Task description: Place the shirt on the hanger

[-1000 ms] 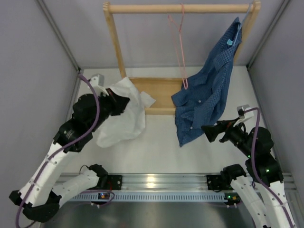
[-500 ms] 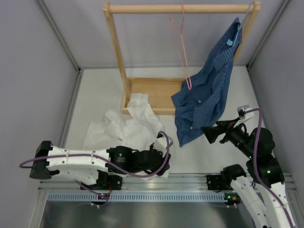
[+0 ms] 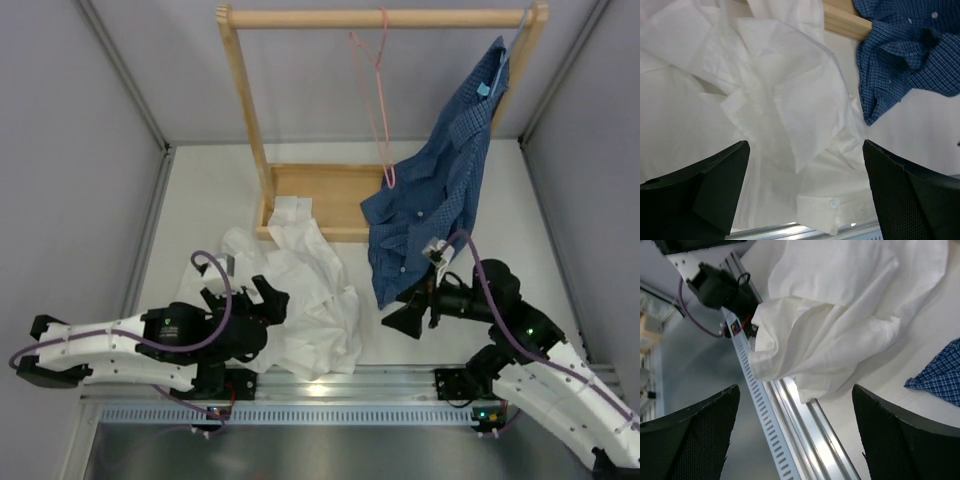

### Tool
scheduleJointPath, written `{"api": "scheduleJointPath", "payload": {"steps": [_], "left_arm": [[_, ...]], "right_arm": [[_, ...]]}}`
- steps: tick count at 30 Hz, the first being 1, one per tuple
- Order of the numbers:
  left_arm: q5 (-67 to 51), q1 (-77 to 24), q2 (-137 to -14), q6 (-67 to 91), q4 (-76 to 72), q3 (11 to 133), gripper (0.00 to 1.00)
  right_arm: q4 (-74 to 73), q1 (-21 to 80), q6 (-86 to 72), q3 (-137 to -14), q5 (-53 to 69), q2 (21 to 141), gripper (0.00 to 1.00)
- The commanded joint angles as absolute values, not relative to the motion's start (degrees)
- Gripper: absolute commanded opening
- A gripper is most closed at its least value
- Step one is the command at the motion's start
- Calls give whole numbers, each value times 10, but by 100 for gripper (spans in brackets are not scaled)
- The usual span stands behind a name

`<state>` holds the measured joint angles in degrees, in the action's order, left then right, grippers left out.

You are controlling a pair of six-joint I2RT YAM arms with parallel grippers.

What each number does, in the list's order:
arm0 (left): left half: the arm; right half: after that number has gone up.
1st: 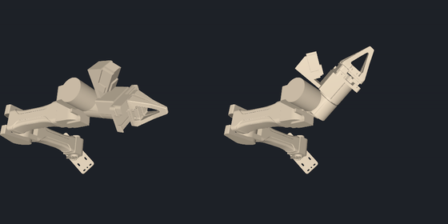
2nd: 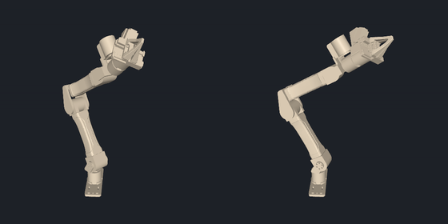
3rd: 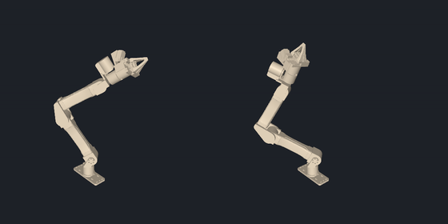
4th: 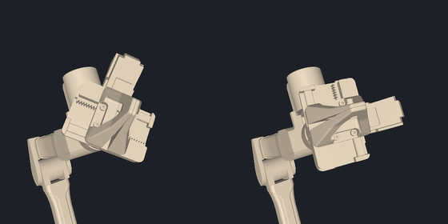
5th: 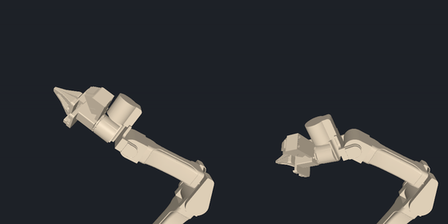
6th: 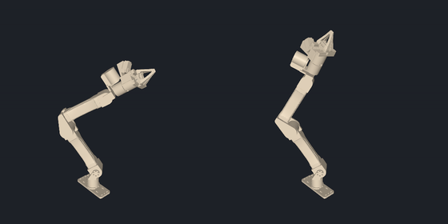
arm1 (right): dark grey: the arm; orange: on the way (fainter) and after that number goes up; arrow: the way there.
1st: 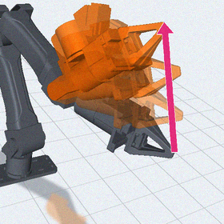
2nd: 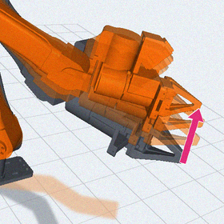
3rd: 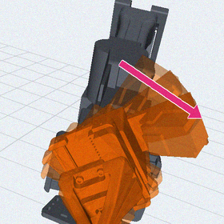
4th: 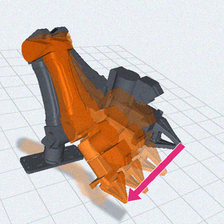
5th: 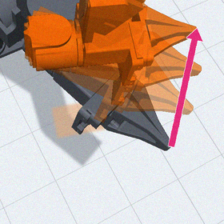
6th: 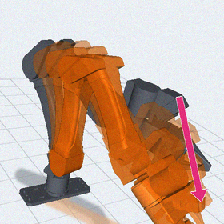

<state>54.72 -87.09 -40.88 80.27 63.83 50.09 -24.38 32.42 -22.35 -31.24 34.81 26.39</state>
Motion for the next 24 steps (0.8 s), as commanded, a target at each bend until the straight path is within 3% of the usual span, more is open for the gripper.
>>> {"api": "scheduleJointPath", "payload": {"steps": [1, 5, 8, 11, 13, 16, 20, 24], "left_arm": [[623, -872, -388, 1003, 844, 481, 98], [671, -867, -414, 1013, 864, 490, 98], [710, -832, -425, 977, 865, 511, 98], [721, -762, -419, 906, 854, 540, 98], [713, -728, -418, 768, 766, 548, 98], [631, -636, -443, 556, 571, 526, 98], [499, -468, -478, 473, 470, 505, 98], [415, -383, -468, 447, 422, 481, 98]], "right_arm": [[-213, 481, -162, -396, 170, 330, 88], [-261, 786, -94, -511, -92, 482, 85], [-280, 874, -72, -594, -166, 588, 80], [-262, 903, -63, -625, -138, 656, 59], [-249, 915, -61, -633, -132, 706, 49], [-234, 925, -62, -636, -141, 758, 50], [-192, 925, -51, -621, -146, 786, 54], [-194, 925, -45, -650, -153, 850, 55]]}}
